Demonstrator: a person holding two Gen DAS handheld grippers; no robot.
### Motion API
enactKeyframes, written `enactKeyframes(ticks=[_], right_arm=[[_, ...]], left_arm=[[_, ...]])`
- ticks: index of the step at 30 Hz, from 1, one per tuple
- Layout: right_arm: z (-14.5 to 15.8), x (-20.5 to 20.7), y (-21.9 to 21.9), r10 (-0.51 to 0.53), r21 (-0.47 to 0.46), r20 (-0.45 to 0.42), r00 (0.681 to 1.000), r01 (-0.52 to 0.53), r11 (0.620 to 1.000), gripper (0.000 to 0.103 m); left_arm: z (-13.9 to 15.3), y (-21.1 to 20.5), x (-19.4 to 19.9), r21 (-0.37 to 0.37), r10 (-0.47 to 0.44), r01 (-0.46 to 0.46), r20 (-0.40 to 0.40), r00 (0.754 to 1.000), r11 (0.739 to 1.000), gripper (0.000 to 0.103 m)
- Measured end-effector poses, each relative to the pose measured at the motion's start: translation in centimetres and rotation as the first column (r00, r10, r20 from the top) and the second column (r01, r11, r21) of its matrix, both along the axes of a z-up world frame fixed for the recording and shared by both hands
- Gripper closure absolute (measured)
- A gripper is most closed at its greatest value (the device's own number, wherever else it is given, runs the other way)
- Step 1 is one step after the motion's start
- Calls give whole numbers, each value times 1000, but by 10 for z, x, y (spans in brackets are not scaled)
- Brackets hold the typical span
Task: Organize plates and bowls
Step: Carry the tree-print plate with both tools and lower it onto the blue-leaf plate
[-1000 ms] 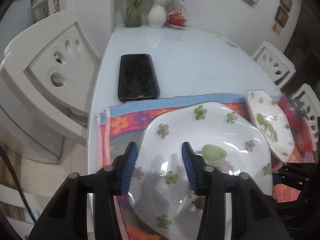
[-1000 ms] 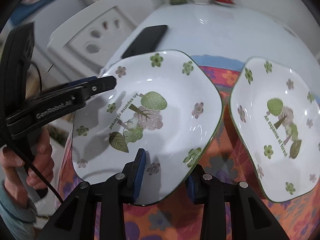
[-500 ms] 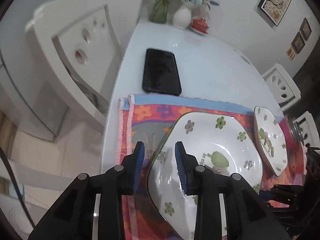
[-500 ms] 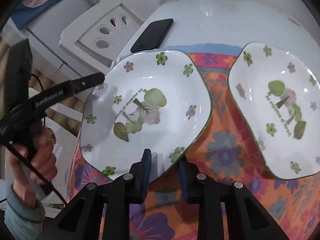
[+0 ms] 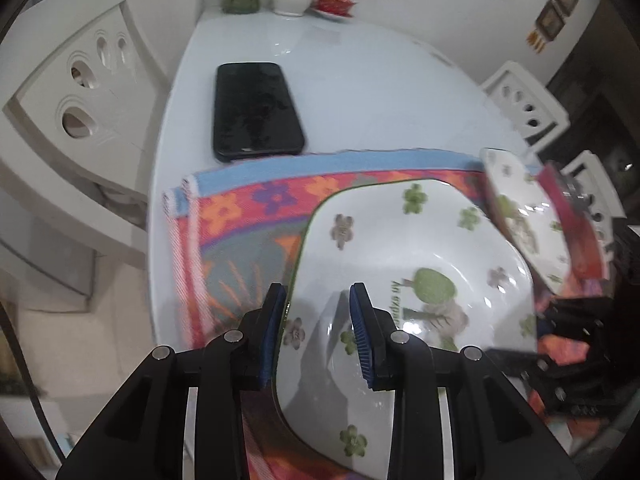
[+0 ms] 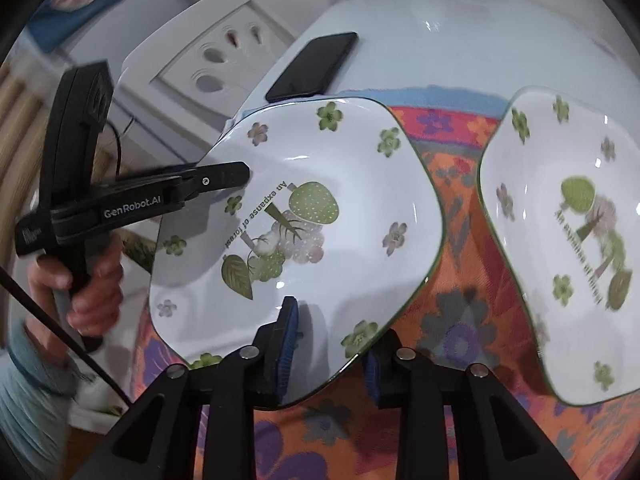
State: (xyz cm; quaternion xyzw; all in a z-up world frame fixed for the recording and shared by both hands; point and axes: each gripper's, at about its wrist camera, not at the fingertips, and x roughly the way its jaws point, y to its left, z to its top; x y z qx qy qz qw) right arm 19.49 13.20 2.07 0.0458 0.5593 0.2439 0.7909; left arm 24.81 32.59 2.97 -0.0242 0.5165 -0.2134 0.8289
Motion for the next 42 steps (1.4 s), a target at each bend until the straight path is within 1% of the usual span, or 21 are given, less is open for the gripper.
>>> enactKeyframes(ticks=[1, 4, 6, 9, 11, 15, 18, 22, 27, 29, 31, 36, 39, 42], right_arm=[[0, -1, -3, 4, 2, 0, 1000, -4, 1000, 72], [5, -9, -13, 30, -10, 7, 1000, -30, 1000, 72], [10, -20, -19, 55, -23, 21, 998, -55, 998, 72], [12, -35, -29, 69, -24, -7, 998, -70, 997, 72], [9, -41, -33, 62, -19, -31, 998, -63, 998, 72], [18, -53, -40, 44, -12, -22, 999, -44, 999, 72], [33, -68, -45, 45, -17, 10, 999, -44, 999, 72], [51, -95, -51, 50, -32, 36, 998, -49, 998, 72], [66, -143, -62, 46, -30, 21, 999, -45, 999, 72], [68, -168, -67, 43, -27, 6, 999, -42, 999, 72], [66, -184, -71, 37, -26, -10, 999, -37, 999, 72], [55, -230, -85, 27, -31, -63, 998, -29, 999, 72], [50, -248, -91, 26, -39, -79, 997, -29, 999, 72], [45, -254, -93, 22, -50, -83, 996, -27, 998, 72]], left_arm=[[2, -1, -9, -15, -4, 4, 1, 1000, 1000, 75], [5, -9, -34, 3, -15, 14, 8, 1000, 1000, 75], [6, -13, -47, -1, -11, 11, 3, 1000, 1000, 75], [5, -19, -62, -31, 5, -6, -15, 1000, 1000, 75], [5, -22, -69, -29, 15, -15, -17, 1000, 999, 75], [19, -28, -85, -36, 25, -25, 13, 1000, 999, 75], [34, -35, -105, -27, 17, -16, 45, 999, 1000, 75], [46, -44, -133, -26, 21, -19, 54, 998, 999, 75], [56, -54, -180, -34, 27, -25, 47, 999, 999, 75], [56, -60, -201, -28, 20, -19, 36, 999, 999, 75], [53, -66, -220, -24, 15, -14, 19, 1000, 1000, 75], [38, -80, -251, -6, 8, -8, -23, 1000, 1000, 75], [30, -85, -264, -3, 7, -7, -40, 999, 1000, 75], [23, -89, -270, 12, 4, -4, -51, 999, 1000, 75]])
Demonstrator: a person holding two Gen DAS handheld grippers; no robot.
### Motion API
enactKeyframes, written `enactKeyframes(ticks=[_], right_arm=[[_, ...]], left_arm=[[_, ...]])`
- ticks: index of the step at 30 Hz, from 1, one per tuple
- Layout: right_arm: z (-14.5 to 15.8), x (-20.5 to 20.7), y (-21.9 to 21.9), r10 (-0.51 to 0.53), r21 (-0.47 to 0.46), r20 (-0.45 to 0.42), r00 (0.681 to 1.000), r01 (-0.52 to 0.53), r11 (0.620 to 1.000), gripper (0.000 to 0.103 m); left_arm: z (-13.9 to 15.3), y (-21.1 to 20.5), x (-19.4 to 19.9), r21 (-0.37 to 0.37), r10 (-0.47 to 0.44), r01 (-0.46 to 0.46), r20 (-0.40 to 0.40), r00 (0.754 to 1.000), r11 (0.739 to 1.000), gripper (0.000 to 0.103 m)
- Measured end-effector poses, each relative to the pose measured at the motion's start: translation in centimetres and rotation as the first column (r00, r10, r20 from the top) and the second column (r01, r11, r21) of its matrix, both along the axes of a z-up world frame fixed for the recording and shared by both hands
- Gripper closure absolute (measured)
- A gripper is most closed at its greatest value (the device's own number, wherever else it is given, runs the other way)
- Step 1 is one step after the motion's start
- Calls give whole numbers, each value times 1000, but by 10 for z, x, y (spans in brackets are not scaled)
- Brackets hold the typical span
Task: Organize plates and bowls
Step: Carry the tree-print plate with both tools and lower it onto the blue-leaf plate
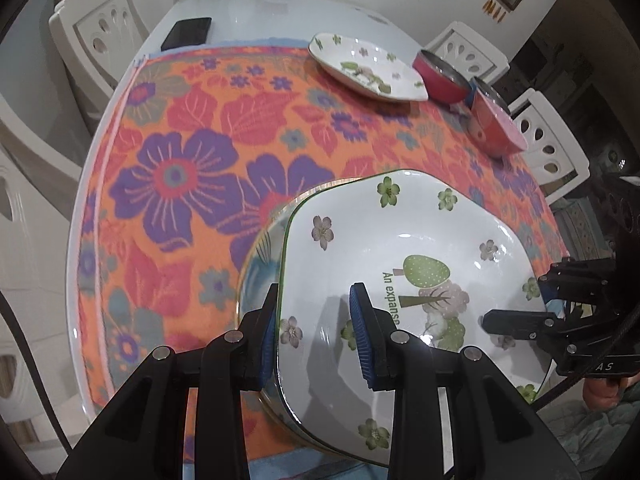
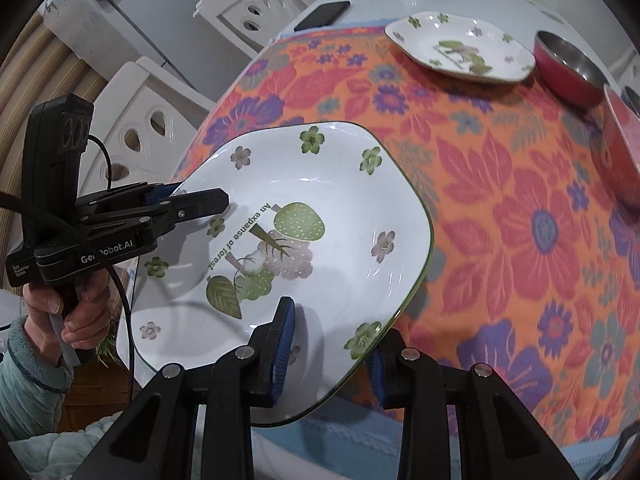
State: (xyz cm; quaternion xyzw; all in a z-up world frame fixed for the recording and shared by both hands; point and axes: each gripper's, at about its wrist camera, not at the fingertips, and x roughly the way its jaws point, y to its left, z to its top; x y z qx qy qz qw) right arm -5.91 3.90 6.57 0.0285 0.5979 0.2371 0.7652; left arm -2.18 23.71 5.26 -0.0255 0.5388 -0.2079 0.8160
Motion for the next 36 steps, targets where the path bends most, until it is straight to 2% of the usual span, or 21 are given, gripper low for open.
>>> enactKeyframes(ticks=[12, 21, 30, 36], right_arm=[[-15, 6, 4, -29, -13, -14, 999, 29, 1000, 71], [-19, 7, 4, -60, -8, -30, 998, 60, 998, 71], [-20, 8, 7, -68, -9, -111, 992, 68, 998, 70], [-25, 18, 4, -112, 15, -232, 966, 119, 993, 70]], left_arm=[[-9, 2, -2, 27, 33, -33, -3, 999, 999, 75], [-9, 9, 3, -15, 70, -70, -27, 997, 997, 74], [-9, 13, 5, -31, 93, -95, -50, 994, 995, 74], [-6, 12, 8, -24, 101, -103, -55, 993, 994, 74]])
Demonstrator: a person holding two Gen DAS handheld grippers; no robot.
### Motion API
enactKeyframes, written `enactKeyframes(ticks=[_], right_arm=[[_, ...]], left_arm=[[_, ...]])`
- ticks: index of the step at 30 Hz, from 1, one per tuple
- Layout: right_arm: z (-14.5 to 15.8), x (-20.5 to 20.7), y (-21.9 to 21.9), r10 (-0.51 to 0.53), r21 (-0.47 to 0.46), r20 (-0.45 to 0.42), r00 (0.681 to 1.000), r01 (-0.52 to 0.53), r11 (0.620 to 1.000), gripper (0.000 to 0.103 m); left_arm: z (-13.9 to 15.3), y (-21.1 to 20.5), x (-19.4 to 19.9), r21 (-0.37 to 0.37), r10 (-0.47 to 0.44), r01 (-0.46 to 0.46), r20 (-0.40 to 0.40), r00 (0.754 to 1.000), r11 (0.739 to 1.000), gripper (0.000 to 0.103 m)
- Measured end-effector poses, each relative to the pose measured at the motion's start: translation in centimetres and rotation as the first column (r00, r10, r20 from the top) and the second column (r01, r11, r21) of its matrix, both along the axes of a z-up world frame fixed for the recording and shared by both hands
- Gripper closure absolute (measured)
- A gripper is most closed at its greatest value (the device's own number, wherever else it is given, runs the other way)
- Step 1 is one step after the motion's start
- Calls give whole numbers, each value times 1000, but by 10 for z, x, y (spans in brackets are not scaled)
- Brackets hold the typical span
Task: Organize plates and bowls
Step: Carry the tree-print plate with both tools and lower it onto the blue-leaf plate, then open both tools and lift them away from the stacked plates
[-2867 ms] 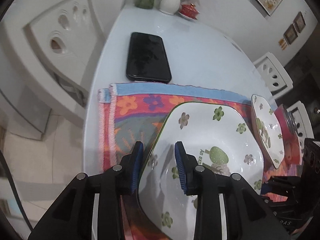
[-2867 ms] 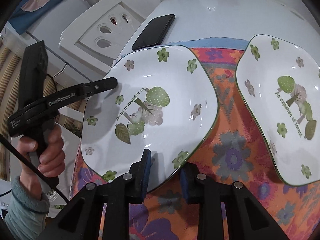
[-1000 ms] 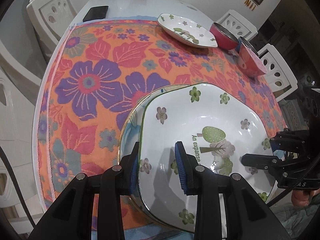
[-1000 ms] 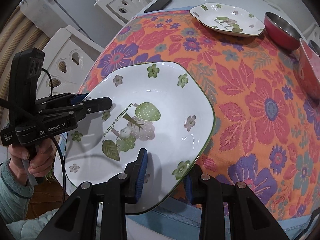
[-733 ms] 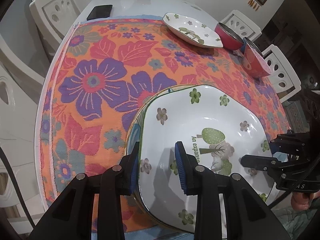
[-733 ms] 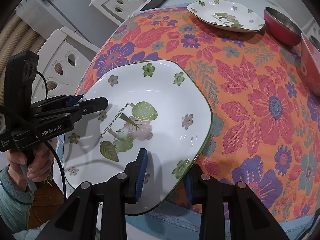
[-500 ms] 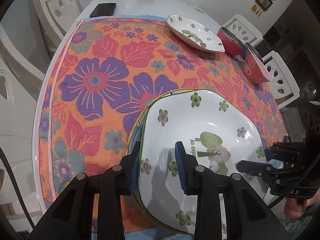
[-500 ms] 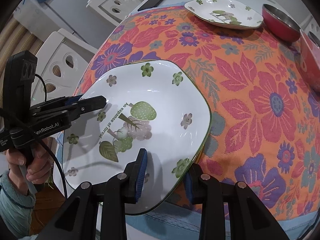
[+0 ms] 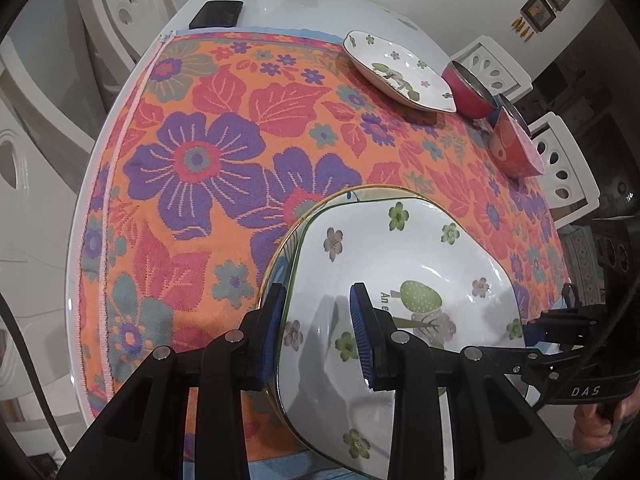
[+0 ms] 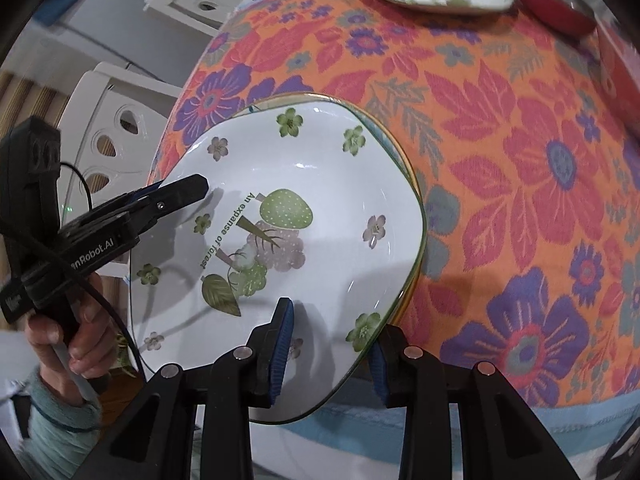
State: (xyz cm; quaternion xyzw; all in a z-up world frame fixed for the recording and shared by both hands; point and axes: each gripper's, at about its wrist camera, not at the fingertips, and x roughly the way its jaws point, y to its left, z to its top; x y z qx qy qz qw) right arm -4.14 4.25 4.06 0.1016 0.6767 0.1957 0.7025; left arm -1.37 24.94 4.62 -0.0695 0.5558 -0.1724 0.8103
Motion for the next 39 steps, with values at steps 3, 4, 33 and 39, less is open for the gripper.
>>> enactKeyframes(ticks=[3, 4, 33, 39], right_arm=[[-4, 4, -6, -40, 41, -63, 997, 42, 998, 70], [-4, 5, -8, -46, 49, -74, 996, 50, 998, 70], [29, 3, -25, 71, -176, -10, 997, -72, 982, 70], [94, 21, -42, 45, -233, 304, 951, 28, 972, 70]], left_arm=[[0, -2, 1, 8, 0, 0, -1, 1000, 1000, 74], [1, -2, 1, 13, 0, 0, 0, 1000, 1000, 74], [35, 6, 19, 20, 23, -25, 103, 994, 999, 73], [91, -8, 50, 9, -13, 11, 247, 969, 1000, 73]])
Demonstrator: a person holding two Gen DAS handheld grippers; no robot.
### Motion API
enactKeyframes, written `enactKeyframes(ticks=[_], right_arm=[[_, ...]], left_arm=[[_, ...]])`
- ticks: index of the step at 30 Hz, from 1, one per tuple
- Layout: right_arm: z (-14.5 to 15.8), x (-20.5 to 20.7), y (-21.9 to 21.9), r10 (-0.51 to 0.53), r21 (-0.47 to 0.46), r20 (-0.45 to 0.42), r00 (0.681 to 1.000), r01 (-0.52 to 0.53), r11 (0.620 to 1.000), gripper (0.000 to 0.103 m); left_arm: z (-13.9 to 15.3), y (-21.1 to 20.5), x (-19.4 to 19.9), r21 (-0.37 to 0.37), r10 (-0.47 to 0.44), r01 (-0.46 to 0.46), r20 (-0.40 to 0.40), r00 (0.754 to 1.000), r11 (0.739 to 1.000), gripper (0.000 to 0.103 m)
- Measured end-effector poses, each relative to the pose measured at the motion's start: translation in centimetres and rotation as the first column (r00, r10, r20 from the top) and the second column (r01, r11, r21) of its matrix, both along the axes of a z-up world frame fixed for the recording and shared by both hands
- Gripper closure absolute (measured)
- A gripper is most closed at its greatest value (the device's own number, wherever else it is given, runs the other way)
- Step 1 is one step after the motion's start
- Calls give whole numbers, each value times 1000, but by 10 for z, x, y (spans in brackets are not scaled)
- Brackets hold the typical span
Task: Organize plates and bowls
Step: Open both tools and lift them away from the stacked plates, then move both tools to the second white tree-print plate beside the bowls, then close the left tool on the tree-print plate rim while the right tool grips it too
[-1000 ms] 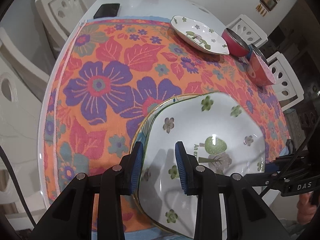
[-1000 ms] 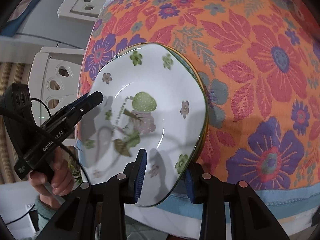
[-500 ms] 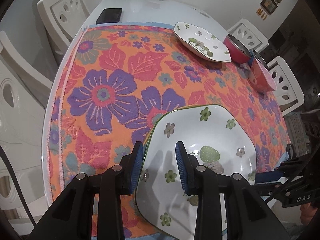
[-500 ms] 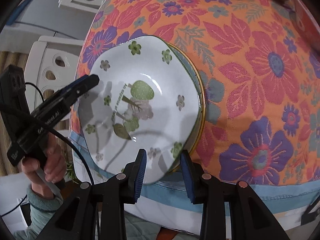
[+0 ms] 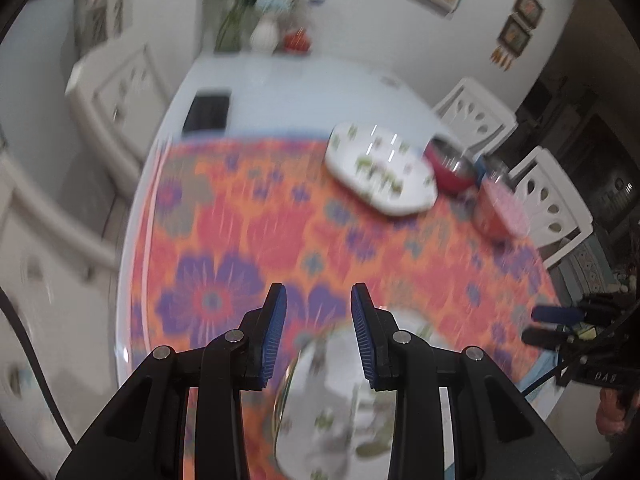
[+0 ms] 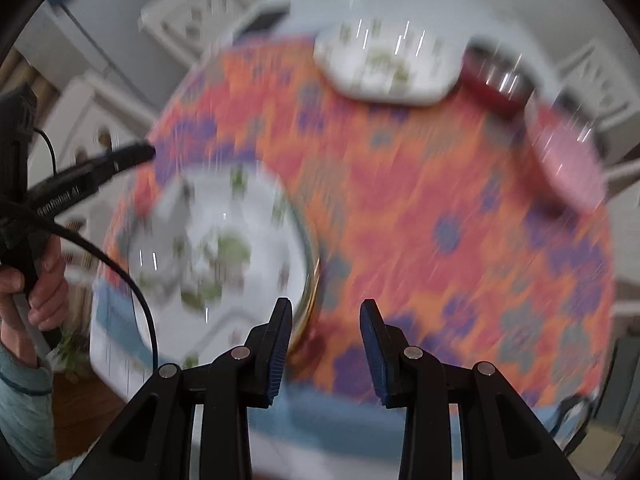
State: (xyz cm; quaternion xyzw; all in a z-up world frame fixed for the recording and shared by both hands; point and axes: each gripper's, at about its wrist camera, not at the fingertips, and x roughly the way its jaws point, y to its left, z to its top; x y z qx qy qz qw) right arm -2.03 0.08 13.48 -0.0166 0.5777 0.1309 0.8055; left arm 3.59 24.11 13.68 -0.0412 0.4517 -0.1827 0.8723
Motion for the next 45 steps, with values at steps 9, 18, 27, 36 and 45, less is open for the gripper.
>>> enactKeyframes(ticks=[9, 18, 27, 36, 45], right_arm=[[73, 52, -30, -221, 215, 331, 917, 155, 964, 33], [10, 129, -66, -403, 278, 157, 901, 352, 894, 33], [-65, 183, -80, -491, 232, 4, 871, 477, 848, 42], [-110, 213, -83, -506, 196, -60, 861, 507, 839, 62], [-125, 226, -77, -439, 211, -47, 898, 438, 874, 76]], left_arm=[[65, -35, 75, -70, -59, 70, 149, 987, 995, 47], [20, -57, 161, -82, -55, 57, 25, 998, 995, 46], [-62, -81, 212, -52, -61, 53, -151, 987, 997, 51], [-107, -95, 236, -33, -66, 60, -223, 973, 998, 66], [-116, -104, 245, -78, -115, 101, -216, 970, 992, 69]])
